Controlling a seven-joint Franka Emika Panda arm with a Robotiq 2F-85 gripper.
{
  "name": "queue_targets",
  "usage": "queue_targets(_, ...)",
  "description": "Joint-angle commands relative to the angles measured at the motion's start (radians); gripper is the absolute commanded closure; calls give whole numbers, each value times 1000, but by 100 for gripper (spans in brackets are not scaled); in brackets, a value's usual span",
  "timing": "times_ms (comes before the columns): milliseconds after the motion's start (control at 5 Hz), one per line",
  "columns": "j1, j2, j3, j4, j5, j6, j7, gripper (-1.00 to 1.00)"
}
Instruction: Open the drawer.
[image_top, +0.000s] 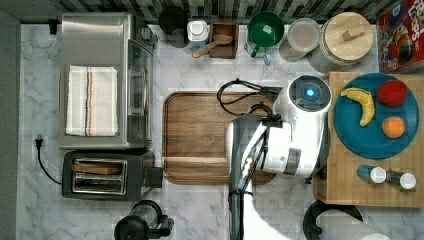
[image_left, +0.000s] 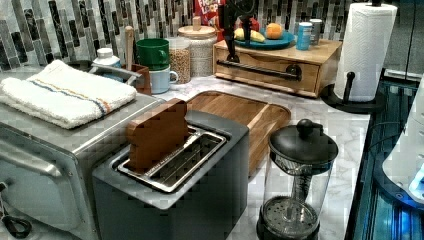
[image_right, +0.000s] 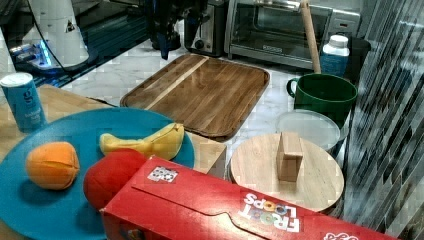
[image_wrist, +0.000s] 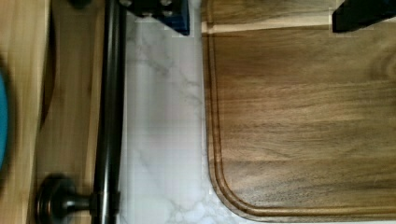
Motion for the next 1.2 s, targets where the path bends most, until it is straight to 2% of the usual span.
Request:
queue_targets(200, -90, -22, -52, -13, -8, 123, -214, -100)
queue_targets(600, -89, -25, -76, -74, -19, 211, -224, -100)
queue_targets(1000, -55, -20, -84, -136, -62, 301, -122, -100)
queue_targets(1200, -61, -18, -80, -175, -55, 364, -114, -100)
